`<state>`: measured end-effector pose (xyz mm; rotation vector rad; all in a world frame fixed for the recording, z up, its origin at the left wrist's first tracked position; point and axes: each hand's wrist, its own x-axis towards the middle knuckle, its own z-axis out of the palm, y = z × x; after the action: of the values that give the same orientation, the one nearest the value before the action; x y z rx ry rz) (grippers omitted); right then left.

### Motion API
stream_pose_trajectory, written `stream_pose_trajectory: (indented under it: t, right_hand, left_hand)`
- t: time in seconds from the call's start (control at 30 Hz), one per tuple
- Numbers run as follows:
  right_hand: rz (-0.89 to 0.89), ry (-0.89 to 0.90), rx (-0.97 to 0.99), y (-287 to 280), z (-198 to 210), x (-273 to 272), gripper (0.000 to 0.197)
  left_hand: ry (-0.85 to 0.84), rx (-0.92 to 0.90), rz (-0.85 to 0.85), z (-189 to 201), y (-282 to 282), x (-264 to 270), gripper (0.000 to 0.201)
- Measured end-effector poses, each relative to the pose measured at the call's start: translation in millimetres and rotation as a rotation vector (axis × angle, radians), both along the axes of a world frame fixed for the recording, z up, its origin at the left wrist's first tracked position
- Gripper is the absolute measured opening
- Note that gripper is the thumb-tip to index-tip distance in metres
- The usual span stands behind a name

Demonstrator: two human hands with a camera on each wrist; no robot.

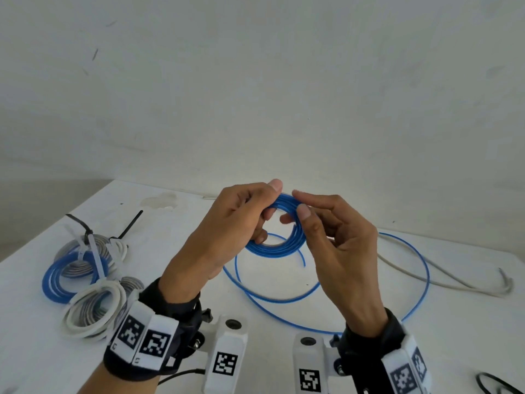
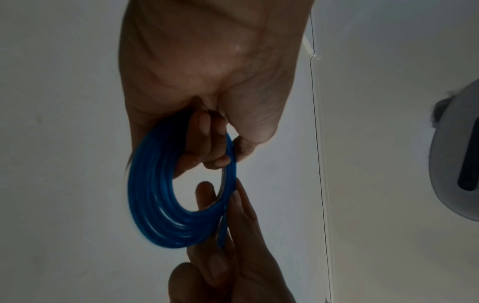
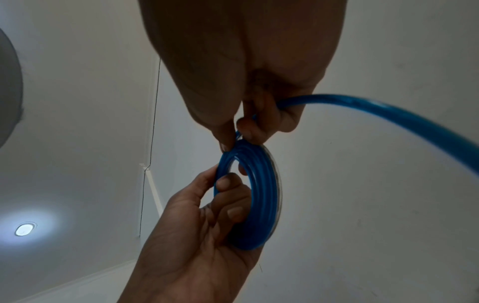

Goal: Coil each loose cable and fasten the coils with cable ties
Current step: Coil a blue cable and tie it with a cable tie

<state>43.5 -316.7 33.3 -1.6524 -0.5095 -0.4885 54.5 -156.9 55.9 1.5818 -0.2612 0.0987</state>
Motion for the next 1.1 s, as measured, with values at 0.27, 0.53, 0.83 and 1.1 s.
stream_pose_trajectory:
  t: [0.27, 0.53, 0.83, 1.1]
  right_hand:
    - [0.01, -0.001, 0.154, 10.9, -7.0, -0.6, 0.021]
    - [0.075, 0.005, 0.237, 22.4, -13.6, -2.6, 0.037]
    - [0.106, 0.016, -0.289, -10.7, -7.1, 8.4, 0.041]
    - [0.045, -0.018, -0.035, -6.0, -2.0, 4.1, 0.025]
  left_hand:
    - [0.008, -0.226, 0.05, 3.3, 2.1, 1.5, 0.047]
    - [0.095, -0.534, 0.061, 2.1, -10.6, -1.0, 0.048]
    - [0.26, 0.003, -0.075, 1.6, 9.1, 2.7, 0.049]
    - [0.077, -0.12, 0.013, 4.8, -0.2, -0.5, 0.057]
